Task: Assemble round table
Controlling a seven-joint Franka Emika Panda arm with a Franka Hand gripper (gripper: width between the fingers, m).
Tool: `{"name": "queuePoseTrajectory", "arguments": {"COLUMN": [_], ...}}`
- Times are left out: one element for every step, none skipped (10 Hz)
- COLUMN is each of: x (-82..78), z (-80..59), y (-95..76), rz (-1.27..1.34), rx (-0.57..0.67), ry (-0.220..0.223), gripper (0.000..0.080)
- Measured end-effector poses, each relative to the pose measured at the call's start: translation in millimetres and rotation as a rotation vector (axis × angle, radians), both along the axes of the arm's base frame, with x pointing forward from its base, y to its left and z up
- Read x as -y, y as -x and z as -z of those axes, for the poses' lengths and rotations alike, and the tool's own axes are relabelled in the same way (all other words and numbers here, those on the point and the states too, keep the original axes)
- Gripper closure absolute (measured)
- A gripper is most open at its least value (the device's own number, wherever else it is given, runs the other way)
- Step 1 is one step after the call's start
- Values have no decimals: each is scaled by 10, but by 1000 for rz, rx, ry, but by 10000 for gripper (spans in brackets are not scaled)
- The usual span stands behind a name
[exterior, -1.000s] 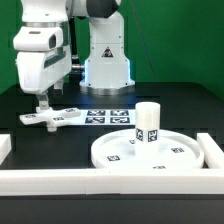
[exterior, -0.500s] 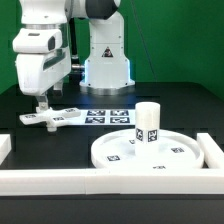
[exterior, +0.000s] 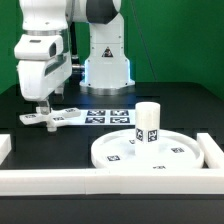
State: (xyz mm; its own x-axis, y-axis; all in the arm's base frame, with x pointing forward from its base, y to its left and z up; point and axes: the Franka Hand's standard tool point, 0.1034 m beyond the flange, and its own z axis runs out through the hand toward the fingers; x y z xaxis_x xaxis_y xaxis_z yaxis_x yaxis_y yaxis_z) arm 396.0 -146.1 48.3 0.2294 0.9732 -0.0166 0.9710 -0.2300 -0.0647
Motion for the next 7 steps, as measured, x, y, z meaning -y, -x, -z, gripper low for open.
{"name": "queuePoseTrajectory", "arguments": {"x": [-1, 2, 5, 5, 7, 12, 14], "z": [13, 33, 47, 49, 56, 73, 81], "y": [8, 16, 24, 25, 15, -1, -3], "rz": [0, 1, 2, 3, 3, 2, 2], "rx": [-3, -7, -10, -11, -12, -13, -14], "ry": [-1, -1, -2, -2, -2, -2, -2], "gripper": [151, 151, 151, 151, 151, 151, 151]}}
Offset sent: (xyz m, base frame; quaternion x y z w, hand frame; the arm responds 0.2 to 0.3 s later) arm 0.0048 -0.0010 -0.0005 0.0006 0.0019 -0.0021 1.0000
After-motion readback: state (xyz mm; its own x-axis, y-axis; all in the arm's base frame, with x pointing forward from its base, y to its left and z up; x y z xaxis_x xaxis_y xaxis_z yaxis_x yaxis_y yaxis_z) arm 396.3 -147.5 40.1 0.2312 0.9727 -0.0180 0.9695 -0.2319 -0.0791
